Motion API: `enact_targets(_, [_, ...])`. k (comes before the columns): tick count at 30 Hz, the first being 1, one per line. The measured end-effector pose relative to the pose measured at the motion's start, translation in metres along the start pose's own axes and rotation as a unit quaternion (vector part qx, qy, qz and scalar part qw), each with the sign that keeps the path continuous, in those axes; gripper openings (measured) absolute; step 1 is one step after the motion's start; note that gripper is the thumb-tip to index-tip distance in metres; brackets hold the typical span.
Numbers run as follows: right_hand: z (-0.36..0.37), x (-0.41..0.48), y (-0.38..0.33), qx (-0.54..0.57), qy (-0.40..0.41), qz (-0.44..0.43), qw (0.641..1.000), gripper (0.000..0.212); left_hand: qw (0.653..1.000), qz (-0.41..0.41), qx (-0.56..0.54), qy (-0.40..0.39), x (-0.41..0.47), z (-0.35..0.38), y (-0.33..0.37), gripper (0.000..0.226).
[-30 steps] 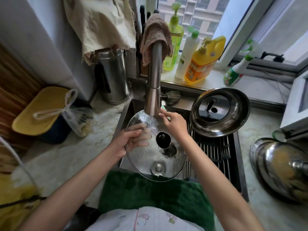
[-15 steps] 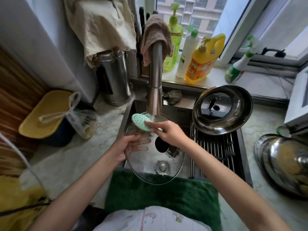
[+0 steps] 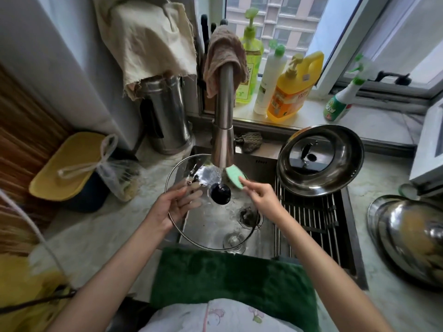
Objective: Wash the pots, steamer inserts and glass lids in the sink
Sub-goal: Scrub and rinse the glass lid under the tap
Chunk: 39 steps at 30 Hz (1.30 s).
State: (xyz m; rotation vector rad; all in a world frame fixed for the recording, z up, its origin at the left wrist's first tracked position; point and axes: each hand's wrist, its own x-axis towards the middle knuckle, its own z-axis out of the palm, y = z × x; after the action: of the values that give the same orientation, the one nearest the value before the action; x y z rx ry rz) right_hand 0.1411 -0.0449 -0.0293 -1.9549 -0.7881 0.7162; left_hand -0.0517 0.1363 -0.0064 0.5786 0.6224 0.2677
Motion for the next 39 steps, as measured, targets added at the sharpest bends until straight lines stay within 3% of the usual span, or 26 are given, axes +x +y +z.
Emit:
enact_targets(3, [0.008,-0.01,0.008,-0.021,-0.02,-0.031,0.999,0.036,1.0,0.016,-0.016,0.005,0.0,-0.008,0.004,0.088])
enact_targets(7, [0.0,-0.014,0.027,-0.009,0.043,0.063,0.997,0.036,0.999,0.045,-0.023,0.005,-0.003,-0.021,0.011,0.077])
enact_targets(12, [0.019,-0.053,0.022,-0.003,-0.095,-0.033,0.995,0.04,0.997,0.069,-0.034,0.01,0.0,-0.029,0.018,0.07])
enact_targets(15, [-0.001,-0.057,0.032,0.131,-0.094,0.055,0.985,0.036,0.996,0.072,-0.043,0.002,0.002,-0.025,0.019,0.069])
enact_targets(18, [-0.01,-0.057,0.033,0.258,0.016,0.17,0.951,0.032,0.996,0.065,-0.056,-0.014,0.008,-0.019,0.016,0.066])
enact_targets(22, [-0.006,-0.048,0.021,0.406,0.05,0.253,0.877,0.04,0.996,0.048,-0.062,-0.035,0.016,-0.005,0.008,0.066])
enact_targets(32, [-0.009,-0.05,0.003,0.636,0.047,0.147,0.756,0.041,0.994,-0.013,-0.089,-0.069,0.038,0.013,-0.008,0.069])
enact_targets(36, [-0.014,-0.056,-0.001,0.633,0.037,0.135,0.761,0.044,0.995,-0.047,-0.065,-0.06,0.042,0.02,-0.01,0.052])
enact_targets(39, [-0.021,-0.065,-0.001,0.632,0.037,0.132,0.762,0.043,0.997,-0.08,0.002,0.014,0.051,0.026,-0.007,0.027])
